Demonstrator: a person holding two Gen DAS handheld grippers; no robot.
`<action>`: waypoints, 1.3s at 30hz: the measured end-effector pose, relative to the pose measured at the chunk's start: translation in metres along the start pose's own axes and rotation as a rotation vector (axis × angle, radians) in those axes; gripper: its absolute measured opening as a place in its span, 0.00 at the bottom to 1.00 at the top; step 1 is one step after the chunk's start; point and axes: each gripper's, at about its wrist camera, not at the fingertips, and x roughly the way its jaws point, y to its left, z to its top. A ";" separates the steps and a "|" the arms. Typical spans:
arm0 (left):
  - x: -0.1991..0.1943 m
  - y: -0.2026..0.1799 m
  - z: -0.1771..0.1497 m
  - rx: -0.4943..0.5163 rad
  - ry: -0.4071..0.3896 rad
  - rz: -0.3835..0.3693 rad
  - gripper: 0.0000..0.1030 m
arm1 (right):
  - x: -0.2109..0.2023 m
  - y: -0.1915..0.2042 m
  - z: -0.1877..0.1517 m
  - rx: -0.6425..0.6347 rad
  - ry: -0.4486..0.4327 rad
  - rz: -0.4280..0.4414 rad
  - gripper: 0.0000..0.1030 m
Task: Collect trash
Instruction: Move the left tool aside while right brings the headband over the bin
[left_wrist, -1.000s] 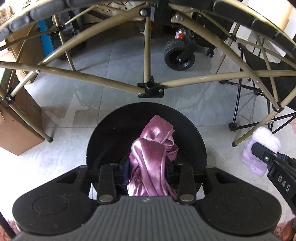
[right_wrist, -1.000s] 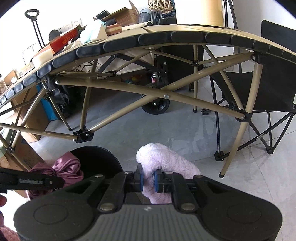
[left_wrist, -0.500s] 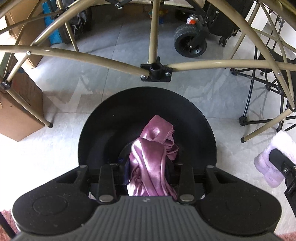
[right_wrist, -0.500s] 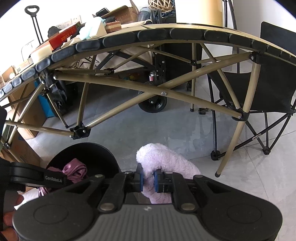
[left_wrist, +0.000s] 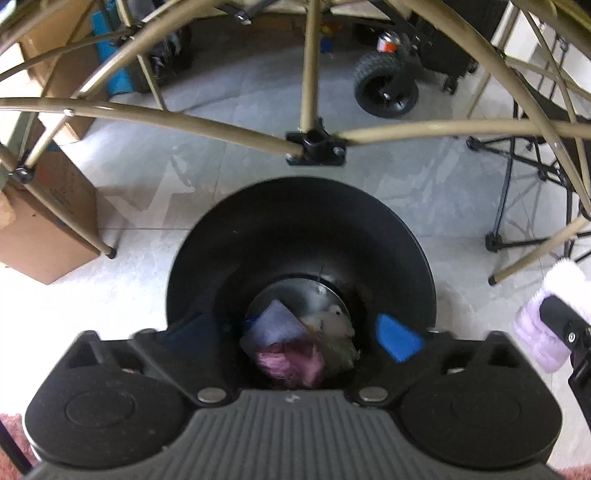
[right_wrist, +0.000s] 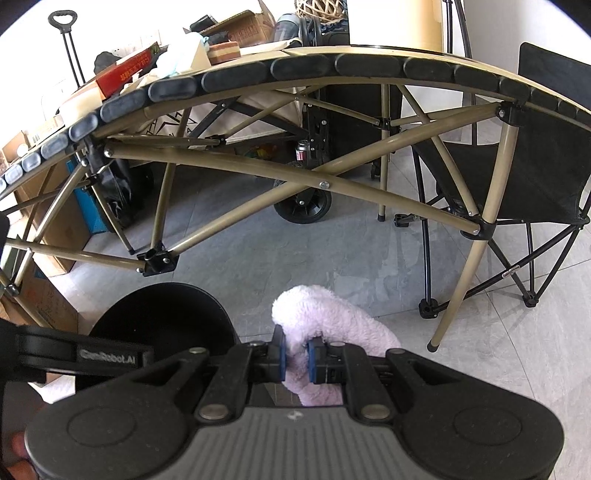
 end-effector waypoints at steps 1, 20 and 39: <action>-0.001 0.000 0.001 0.003 -0.002 -0.002 1.00 | 0.000 0.000 0.000 0.000 0.000 0.000 0.10; -0.002 -0.002 -0.002 0.031 0.022 -0.005 1.00 | -0.005 0.002 0.001 0.000 0.001 0.008 0.10; -0.031 0.039 -0.013 0.017 -0.040 0.011 1.00 | -0.039 0.033 -0.001 -0.066 -0.018 0.034 0.10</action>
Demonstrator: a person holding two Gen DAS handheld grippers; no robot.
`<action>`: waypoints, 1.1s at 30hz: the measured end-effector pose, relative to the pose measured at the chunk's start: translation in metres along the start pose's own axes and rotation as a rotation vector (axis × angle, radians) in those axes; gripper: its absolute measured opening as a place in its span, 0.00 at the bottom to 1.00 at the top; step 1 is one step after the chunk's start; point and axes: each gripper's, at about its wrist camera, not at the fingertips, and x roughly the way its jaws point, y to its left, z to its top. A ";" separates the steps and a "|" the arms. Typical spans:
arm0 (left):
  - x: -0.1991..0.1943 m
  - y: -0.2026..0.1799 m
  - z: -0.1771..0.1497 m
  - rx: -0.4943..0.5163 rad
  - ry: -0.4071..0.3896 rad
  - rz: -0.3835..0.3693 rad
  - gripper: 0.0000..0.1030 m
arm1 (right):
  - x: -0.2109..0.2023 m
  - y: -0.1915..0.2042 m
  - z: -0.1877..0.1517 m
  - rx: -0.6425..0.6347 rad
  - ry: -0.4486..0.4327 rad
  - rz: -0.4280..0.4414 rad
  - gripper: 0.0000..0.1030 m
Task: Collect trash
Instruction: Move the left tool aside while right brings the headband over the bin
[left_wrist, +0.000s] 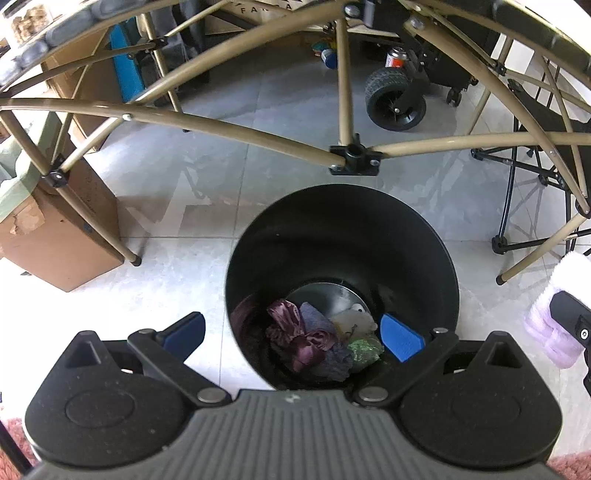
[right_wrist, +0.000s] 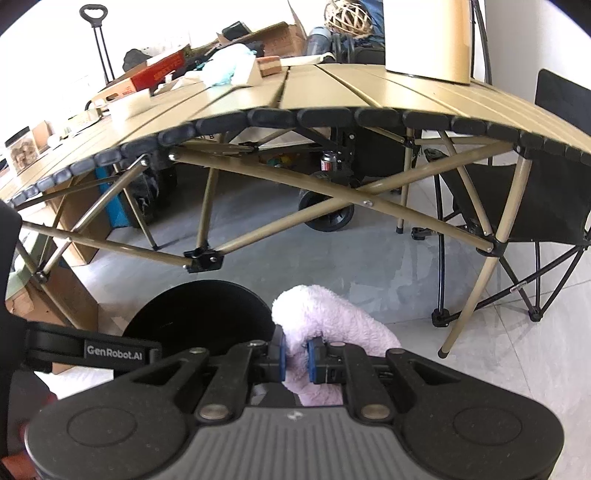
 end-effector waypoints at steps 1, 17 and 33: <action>-0.002 0.003 -0.001 0.000 -0.003 0.000 1.00 | -0.001 0.002 -0.001 -0.002 0.002 0.001 0.10; -0.019 0.057 -0.015 -0.038 -0.030 0.038 1.00 | 0.001 0.051 -0.003 -0.081 0.020 0.047 0.10; -0.023 0.116 -0.030 -0.100 -0.035 0.084 1.00 | 0.030 0.095 -0.001 -0.104 0.110 0.095 0.10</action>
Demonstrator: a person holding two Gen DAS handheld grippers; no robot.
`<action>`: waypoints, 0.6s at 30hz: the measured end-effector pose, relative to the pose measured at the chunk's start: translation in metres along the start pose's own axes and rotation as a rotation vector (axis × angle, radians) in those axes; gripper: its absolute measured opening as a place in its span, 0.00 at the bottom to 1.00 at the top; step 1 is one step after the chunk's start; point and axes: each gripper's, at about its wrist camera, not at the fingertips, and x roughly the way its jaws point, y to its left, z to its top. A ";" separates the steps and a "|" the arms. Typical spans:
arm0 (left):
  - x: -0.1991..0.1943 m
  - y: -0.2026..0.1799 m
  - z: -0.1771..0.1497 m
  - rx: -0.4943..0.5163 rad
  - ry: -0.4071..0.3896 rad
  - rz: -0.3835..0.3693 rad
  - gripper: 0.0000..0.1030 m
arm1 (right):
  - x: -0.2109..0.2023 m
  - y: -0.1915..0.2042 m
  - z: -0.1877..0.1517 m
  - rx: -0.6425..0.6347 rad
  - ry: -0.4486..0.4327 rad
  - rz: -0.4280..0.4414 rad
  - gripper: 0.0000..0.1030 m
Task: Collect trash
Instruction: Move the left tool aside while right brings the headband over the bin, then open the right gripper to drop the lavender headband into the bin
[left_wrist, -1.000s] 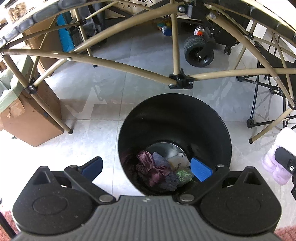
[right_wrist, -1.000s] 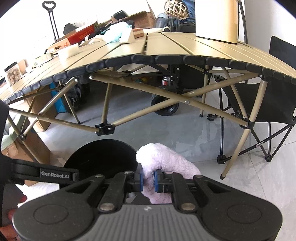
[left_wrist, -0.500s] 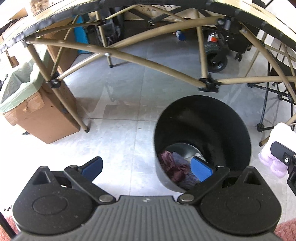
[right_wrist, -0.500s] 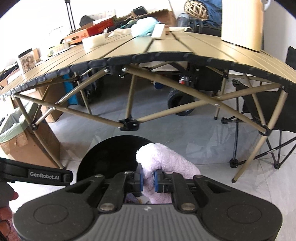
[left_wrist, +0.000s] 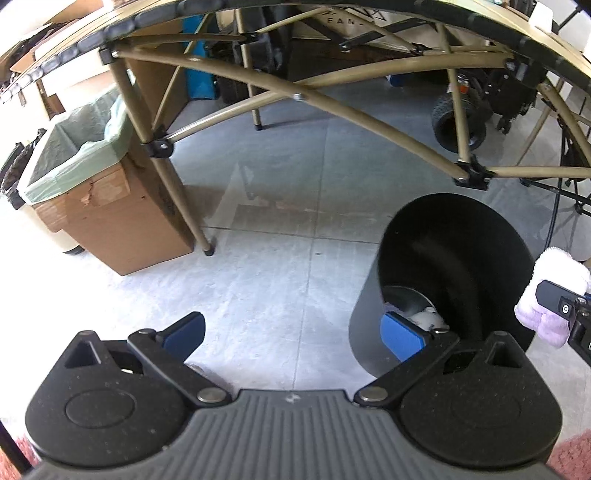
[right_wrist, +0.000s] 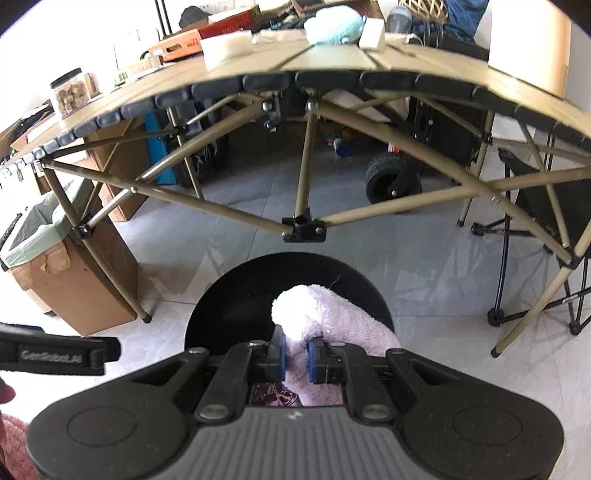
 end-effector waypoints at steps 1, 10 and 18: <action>0.001 0.003 0.000 -0.005 0.003 0.003 1.00 | 0.003 0.000 0.001 0.012 0.013 0.007 0.10; 0.007 0.016 -0.003 -0.025 0.017 0.018 1.00 | 0.025 0.008 0.007 0.040 0.085 0.045 0.10; 0.012 0.019 -0.005 -0.023 0.033 0.026 1.00 | 0.051 0.016 0.012 0.050 0.155 0.061 0.10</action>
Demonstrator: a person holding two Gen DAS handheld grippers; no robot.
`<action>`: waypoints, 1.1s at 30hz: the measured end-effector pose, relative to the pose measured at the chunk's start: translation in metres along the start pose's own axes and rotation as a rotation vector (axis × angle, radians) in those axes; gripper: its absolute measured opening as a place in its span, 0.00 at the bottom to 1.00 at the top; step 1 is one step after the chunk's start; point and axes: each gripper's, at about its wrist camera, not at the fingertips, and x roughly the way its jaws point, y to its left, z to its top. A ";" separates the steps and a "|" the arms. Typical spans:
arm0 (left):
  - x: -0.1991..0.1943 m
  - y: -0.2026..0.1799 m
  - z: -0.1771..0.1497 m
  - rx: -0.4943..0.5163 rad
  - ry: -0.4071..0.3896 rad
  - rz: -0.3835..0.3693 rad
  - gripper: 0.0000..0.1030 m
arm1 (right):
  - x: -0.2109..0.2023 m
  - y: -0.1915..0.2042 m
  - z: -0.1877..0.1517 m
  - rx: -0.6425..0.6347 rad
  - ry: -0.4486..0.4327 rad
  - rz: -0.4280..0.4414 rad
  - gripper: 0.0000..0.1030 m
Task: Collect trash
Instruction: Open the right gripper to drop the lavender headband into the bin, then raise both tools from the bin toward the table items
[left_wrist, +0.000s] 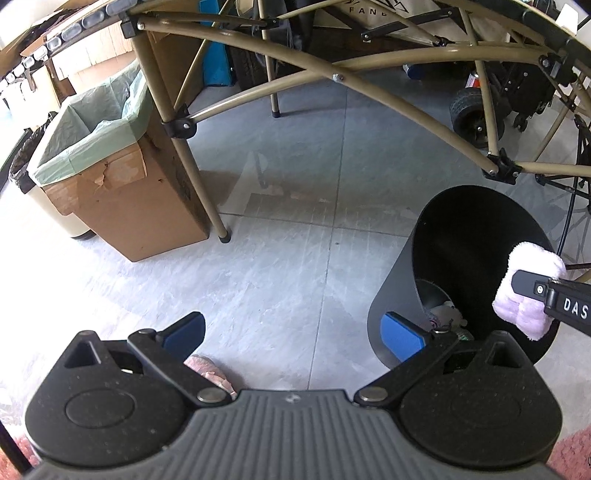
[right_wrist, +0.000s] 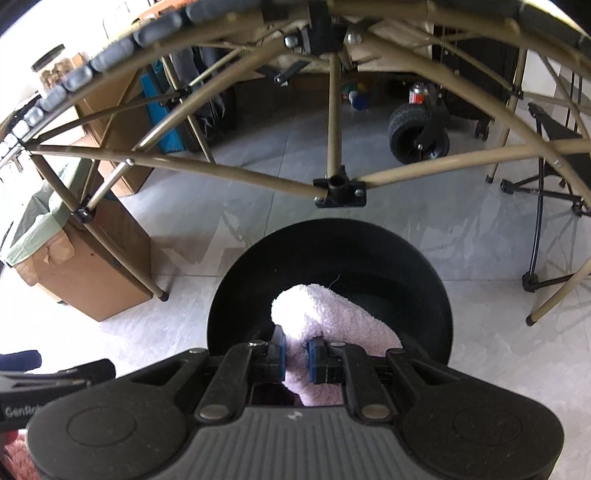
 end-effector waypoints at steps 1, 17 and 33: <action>0.001 0.001 0.000 0.000 0.004 0.003 1.00 | 0.003 0.000 0.001 0.005 0.010 0.003 0.10; 0.012 0.001 -0.003 0.012 0.036 0.006 1.00 | 0.026 0.005 0.002 0.009 0.056 -0.001 0.27; 0.011 -0.009 -0.006 0.050 0.033 -0.006 1.00 | 0.019 -0.004 0.002 0.024 0.043 -0.043 1.00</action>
